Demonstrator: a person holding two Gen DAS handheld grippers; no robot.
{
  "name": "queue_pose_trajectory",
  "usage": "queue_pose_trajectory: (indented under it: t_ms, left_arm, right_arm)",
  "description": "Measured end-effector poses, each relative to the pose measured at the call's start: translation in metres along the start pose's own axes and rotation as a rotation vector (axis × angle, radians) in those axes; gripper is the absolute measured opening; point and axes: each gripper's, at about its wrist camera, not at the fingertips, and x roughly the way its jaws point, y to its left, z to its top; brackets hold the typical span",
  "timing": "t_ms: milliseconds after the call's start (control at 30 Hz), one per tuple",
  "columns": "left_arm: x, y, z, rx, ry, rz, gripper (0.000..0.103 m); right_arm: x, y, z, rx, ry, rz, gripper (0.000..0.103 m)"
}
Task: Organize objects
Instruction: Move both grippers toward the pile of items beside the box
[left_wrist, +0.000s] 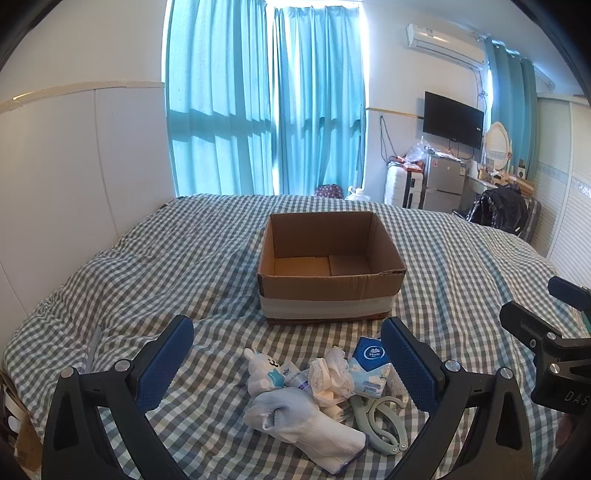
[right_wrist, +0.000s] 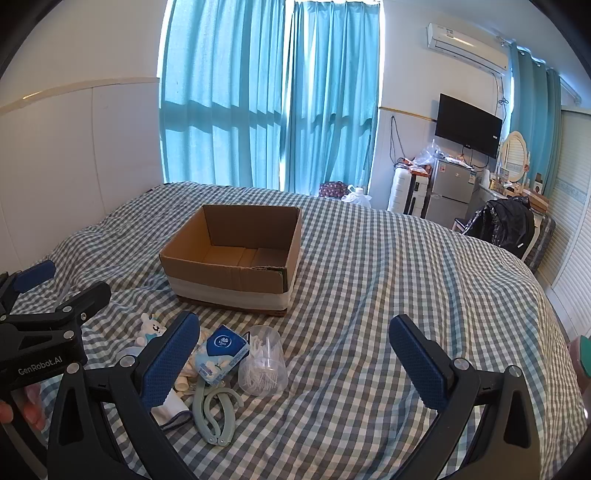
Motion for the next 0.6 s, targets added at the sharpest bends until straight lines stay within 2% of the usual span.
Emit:
queue_pose_trajectory:
  t_ms: [600]
  left_arm:
    - [-0.012, 0.005, 0.001, -0.011, -0.013, 0.011, 0.103]
  right_arm:
    - [-0.011, 0.007, 0.001, -0.014, -0.008, 0.014, 0.103]
